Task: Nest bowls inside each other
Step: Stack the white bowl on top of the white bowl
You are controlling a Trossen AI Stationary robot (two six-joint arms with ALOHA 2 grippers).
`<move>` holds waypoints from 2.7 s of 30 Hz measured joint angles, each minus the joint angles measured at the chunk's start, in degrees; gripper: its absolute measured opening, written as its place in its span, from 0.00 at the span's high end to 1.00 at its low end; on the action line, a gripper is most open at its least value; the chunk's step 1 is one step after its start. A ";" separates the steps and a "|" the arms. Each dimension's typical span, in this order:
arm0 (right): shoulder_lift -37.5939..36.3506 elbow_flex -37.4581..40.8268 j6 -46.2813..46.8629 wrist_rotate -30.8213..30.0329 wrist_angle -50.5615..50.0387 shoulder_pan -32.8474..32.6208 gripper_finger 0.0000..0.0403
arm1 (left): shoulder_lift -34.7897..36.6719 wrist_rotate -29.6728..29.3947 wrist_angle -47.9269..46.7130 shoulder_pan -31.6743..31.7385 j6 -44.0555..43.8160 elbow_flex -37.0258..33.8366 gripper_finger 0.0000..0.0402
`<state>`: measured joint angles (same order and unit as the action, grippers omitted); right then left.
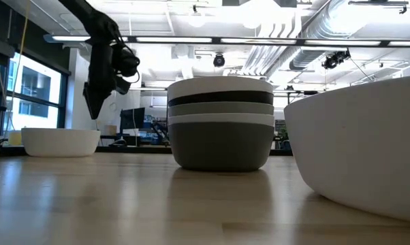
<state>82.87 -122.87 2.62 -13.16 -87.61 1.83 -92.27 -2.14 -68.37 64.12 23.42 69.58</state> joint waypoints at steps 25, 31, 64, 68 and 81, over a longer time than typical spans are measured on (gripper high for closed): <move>0.00 0.00 2.92 2.51 -1.20 0.00 0.94 | -0.20 -3.84 4.07 -3.30 15.76 -6.15 0.70; 0.00 0.00 2.92 2.51 -1.29 0.00 0.94 | -0.20 -5.41 8.14 -3.20 14.86 -8.15 0.70; 0.00 0.00 3.33 2.40 -1.29 0.00 0.94 | -3.78 -7.80 10.29 -3.44 13.74 -8.79 0.87; 0.00 0.00 2.39 2.33 -1.29 0.00 0.94 | -3.74 -7.70 9.73 -3.37 12.54 -8.71 0.98; 0.00 0.00 1.37 2.33 -1.27 0.02 0.94 | -3.74 -3.96 7.83 -2.86 -0.78 -4.80 1.00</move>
<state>82.87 -122.87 3.99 -10.83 -88.88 1.84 -96.01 -6.10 -60.53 61.25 22.64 64.78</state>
